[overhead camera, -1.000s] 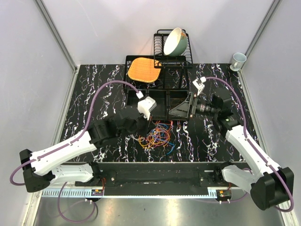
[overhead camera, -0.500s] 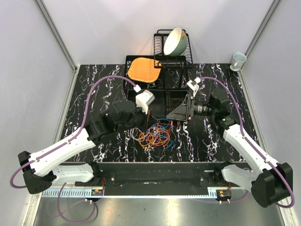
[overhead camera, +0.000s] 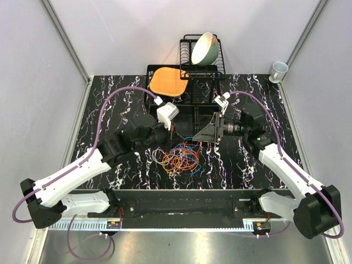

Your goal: Untangle the cables

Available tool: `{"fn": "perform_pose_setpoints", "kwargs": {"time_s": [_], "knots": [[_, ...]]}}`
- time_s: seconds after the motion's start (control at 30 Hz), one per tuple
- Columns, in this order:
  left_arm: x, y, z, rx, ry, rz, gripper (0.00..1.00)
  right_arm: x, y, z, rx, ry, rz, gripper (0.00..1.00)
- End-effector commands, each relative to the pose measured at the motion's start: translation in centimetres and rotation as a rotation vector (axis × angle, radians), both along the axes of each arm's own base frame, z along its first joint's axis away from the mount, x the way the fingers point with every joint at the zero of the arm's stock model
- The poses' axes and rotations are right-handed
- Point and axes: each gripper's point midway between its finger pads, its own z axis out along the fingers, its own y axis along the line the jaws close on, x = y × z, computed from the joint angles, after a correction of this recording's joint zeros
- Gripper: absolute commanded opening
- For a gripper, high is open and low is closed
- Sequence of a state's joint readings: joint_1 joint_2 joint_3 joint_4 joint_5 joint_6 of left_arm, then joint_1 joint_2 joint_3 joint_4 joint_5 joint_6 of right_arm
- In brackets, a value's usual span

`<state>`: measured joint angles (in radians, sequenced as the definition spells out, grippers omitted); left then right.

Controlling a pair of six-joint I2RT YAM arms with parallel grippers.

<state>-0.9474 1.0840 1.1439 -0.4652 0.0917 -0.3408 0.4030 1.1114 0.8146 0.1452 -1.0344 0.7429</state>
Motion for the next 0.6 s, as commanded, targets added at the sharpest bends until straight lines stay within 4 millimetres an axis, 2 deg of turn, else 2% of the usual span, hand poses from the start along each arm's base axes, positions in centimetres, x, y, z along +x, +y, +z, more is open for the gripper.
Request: {"fn": "perform_pose_setpoints", "kwargs": {"time_s": [0.0,0.13,0.17,0.23,0.3,0.37,0.4,0.57], "knots": [[-0.1,0.0,4.5,-0.124,-0.059,-0.011,0.0,-0.1,0.4,1.1,0.01,-0.06,0.017,0.64],[0.7,0.6,4.5,-0.127,-0.056,0.034,0.0,-0.4,0.6,1.0,0.007,-0.06,0.032,0.53],[0.9,0.7,4.5,-0.127,-0.054,0.042,0.0,-0.5,0.6,1.0,0.008,-0.062,0.035,0.46],[1.4,0.9,4.6,-0.138,-0.053,0.069,0.0,-0.7,0.8,0.9,0.006,-0.058,0.038,0.39],[1.8,1.0,4.4,-0.144,-0.051,0.096,0.0,-0.7,0.8,0.8,0.005,-0.054,0.035,0.22],[2.4,1.2,4.1,-0.145,-0.04,0.127,0.0,-0.7,0.9,1.1,0.007,-0.057,0.027,0.1],[2.7,1.3,3.8,-0.136,-0.037,0.147,0.0,-0.8,0.9,1.3,0.01,-0.056,0.026,0.0],[3.6,1.7,2.0,-0.096,-0.006,0.211,0.0,-0.6,0.6,1.6,0.005,-0.057,-0.018,0.0]]}}
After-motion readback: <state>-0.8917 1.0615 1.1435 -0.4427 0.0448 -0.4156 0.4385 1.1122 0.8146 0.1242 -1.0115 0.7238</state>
